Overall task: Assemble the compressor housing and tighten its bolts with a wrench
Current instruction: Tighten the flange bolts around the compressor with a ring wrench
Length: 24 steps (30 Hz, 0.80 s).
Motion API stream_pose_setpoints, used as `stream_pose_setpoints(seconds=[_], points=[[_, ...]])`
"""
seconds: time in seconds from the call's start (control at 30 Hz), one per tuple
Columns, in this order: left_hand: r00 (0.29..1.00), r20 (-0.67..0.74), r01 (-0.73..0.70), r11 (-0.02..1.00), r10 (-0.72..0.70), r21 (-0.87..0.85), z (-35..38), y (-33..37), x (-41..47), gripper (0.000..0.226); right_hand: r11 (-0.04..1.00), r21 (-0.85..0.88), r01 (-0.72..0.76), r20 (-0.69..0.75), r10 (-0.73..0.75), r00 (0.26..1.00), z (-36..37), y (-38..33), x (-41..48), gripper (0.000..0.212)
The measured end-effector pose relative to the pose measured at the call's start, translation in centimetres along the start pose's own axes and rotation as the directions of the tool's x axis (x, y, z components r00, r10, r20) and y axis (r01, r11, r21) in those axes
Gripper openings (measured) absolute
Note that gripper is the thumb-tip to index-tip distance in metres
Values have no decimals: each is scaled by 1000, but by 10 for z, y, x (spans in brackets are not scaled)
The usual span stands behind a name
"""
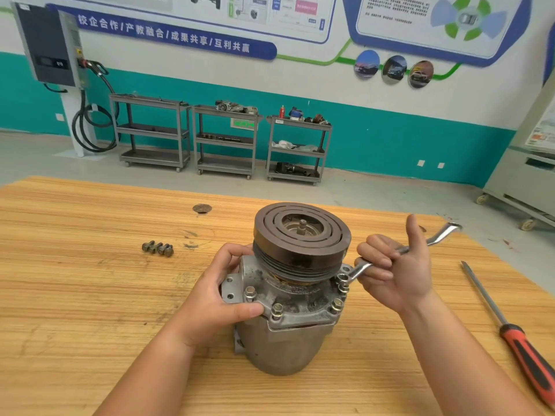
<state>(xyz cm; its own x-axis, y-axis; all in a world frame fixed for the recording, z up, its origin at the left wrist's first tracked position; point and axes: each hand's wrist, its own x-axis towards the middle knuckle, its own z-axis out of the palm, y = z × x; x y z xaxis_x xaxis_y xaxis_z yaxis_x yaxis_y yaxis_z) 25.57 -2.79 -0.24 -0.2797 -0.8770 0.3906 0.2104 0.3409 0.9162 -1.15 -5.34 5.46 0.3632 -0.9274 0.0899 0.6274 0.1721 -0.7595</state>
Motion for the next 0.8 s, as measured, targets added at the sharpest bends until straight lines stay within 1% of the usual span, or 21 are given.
stream_pose_setpoints(seconds=[0.13, 0.2, 0.23, 0.3, 0.37, 0.4, 0.47, 0.5, 0.53, 0.57, 0.6, 0.63, 0.67, 0.7, 0.73, 0.77, 0.8], points=[[1000, 0, -4, 1000, 4, 1, 0, 0, 0, 67, 993, -36, -113, 135, 117, 984, -3, -5, 10, 61], [1000, 2, -6, 1000, 6, 5, 0, 0, 1, 67, 989, -16, -145, 213, 145, 966, -5, -6, 8, 60], [1000, 1, -6, 1000, 6, 3, 1, 0, 1, 67, 989, -2, -145, 212, 142, 967, -4, -5, 7, 59], [1000, -1, -6, 1000, 6, -11, 1, -1, 1, 66, 992, 22, -126, 110, 123, 986, 0, -2, 4, 62], [1000, -4, -11, 1000, 11, -14, 1, -1, 1, 64, 998, 43, -53, -54, 55, 997, 7, 3, -2, 59], [1000, -7, -18, 1000, 17, -11, 1, -2, 1, 61, 999, 36, 13, -129, -8, 992, 9, 7, -7, 59], [1000, -14, -22, 1000, 22, -8, 1, -4, 1, 57, 979, -43, 197, -234, -202, 951, 16, 15, -25, 57], [1000, -18, -19, 1000, 18, -10, 1, -5, 1, 56, 950, -99, 295, -263, -311, 913, 18, 22, -37, 57], [1000, -19, -16, 1000, 15, -15, 1, -5, 1, 56, 905, -196, 378, -281, -421, 862, 24, 29, -47, 55], [1000, -17, -15, 1000, 14, -18, 1, -5, 1, 58, 830, -349, 436, -302, -539, 786, 30, 40, -57, 51], [1000, -13, -14, 1000, 14, -21, 1, -5, 0, 61, 730, -523, 441, -302, -642, 705, 39, 52, -63, 43], [1000, -7, -12, 1000, 12, -21, 1, -4, 0, 64, 637, -644, 424, -278, -710, 647, 46, 65, -68, 33], [1000, -2, -11, 1000, 11, -19, 1, -4, 0, 65, 579, -710, 400, -264, -746, 611, 55, 78, -69, 25], [1000, -1, -12, 1000, 11, -18, 1, -3, 1, 64, 495, -770, 402, -205, -789, 579, 65, 91, -69, 20], [1000, -1, -11, 1000, 11, -19, 1, -3, 1, 62, 406, -820, 403, -125, -814, 567, 76, 101, -70, 19], [1000, -2, -8, 1000, 8, -20, 1, -3, 0, 59, 361, -838, 409, -79, -822, 564, 84, 107, -71, 20], [1000, -2, -6, 1000, 6, -19, 1, -4, 0, 59, 387, -817, 427, -91, -819, 567, 90, 108, -73, 20]])
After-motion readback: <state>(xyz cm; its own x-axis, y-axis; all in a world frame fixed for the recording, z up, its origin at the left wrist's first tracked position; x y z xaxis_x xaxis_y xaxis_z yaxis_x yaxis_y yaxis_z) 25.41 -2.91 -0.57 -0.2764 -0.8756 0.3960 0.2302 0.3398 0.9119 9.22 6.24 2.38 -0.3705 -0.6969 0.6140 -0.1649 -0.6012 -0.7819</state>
